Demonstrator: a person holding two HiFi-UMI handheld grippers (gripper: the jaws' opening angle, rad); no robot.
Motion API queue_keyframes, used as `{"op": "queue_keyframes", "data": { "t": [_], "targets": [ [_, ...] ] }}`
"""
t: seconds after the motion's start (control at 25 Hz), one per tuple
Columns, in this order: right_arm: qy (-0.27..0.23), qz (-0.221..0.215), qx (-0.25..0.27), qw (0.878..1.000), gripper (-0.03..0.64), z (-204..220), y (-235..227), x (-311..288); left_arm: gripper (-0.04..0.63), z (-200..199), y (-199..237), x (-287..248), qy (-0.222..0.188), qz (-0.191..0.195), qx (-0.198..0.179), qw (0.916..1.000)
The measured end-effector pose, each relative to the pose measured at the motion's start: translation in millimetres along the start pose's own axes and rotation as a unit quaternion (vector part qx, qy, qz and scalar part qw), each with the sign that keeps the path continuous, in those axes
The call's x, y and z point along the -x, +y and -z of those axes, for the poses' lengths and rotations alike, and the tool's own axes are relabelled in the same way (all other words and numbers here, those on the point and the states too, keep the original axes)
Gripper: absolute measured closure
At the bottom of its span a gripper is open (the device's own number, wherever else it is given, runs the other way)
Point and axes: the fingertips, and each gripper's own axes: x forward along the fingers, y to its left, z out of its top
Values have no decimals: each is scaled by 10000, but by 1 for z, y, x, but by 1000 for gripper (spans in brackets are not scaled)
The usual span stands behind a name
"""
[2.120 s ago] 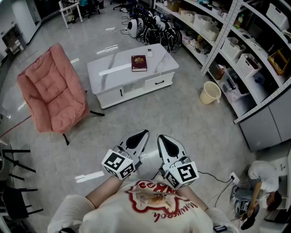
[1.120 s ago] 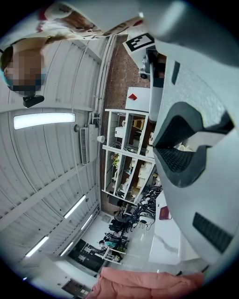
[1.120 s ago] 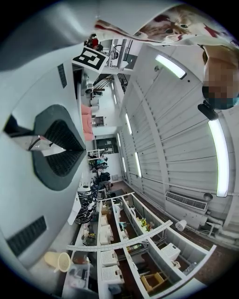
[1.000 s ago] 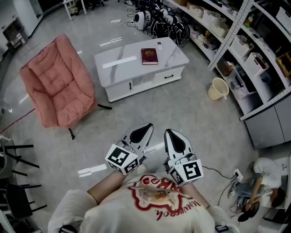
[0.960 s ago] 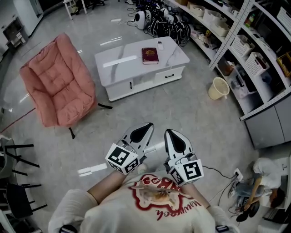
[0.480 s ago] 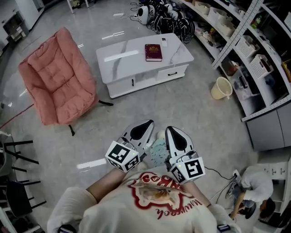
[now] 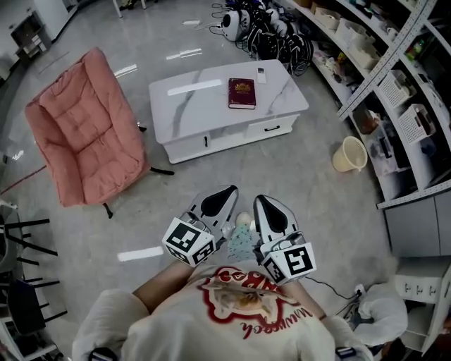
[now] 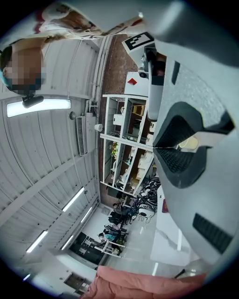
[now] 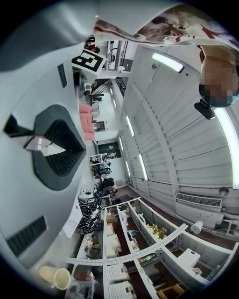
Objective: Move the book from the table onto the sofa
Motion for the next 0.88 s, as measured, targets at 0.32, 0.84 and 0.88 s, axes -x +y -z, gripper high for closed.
{"op": "queue_keyframes", "data": {
  "t": [0.32, 0.84, 0.88],
  "targets": [
    [-28, -171, 23, 9998, 617, -35, -109, -78, 592, -28, 52, -121, -127, -181, -38, 9997],
    [116, -402, -149, 9990, 617, -41, -198, -148, 592, -32, 97, -219, -38, -386, 7, 9992],
    [116, -410, -156, 9990, 617, -42, -201, -152, 592, -33, 101, -221, -43, -402, 18, 9992]
  ]
}}
